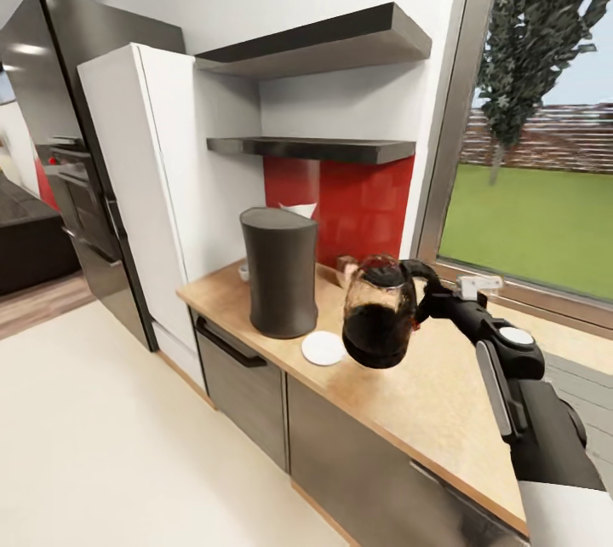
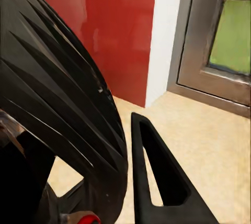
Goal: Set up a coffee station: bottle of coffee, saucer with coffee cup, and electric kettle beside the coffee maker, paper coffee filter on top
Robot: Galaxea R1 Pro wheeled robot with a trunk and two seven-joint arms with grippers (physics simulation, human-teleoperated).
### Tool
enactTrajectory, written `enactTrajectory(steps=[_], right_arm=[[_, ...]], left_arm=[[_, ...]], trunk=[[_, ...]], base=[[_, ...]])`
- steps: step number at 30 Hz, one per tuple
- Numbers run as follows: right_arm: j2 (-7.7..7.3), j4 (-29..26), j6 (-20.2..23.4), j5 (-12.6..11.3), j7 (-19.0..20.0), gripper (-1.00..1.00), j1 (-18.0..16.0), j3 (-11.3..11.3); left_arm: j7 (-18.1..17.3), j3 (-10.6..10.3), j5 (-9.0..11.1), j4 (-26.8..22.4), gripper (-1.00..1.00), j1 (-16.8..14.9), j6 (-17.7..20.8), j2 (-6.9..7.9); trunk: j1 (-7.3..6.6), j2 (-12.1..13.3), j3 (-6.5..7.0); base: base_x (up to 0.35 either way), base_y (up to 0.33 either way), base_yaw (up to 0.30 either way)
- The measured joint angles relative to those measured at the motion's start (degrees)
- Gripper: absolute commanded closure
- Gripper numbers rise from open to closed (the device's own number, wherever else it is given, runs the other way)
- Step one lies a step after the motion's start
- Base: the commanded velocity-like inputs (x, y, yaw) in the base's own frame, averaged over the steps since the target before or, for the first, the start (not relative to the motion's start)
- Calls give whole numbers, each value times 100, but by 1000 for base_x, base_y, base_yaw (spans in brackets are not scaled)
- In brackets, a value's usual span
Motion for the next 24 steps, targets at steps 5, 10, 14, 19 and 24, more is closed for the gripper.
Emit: enactTrajectory(steps=[5,10,14,19,24], right_arm=[[40,19,127,-56,-1179,100,-238,6],[104,29,124,-54,-1322,100,-239,3],[277,73,121,-66,-1329,100,-235,3],[337,132,116,-40,-1332,100,-235,4],[342,150,114,-39,-1332,100,-233,2]], left_arm=[[-4,-12,-9,6,-100,7,24,-2],[-10,-12,-9,6,-100,7,15,4],[-10,-12,-11,-1,-100,7,-3,4],[-10,-4,-12,-2,-100,7,-12,11],[-10,-6,-12,-2,-100,1,-15,11]], trunk=[[2,-2,0],[1,-3,-1],[0,-2,-1],[0,-2,-1],[-1,-2,-1]], base=[[42,22,0],[57,47,0],[218,211,0],[240,238,0],[249,239,-24]])
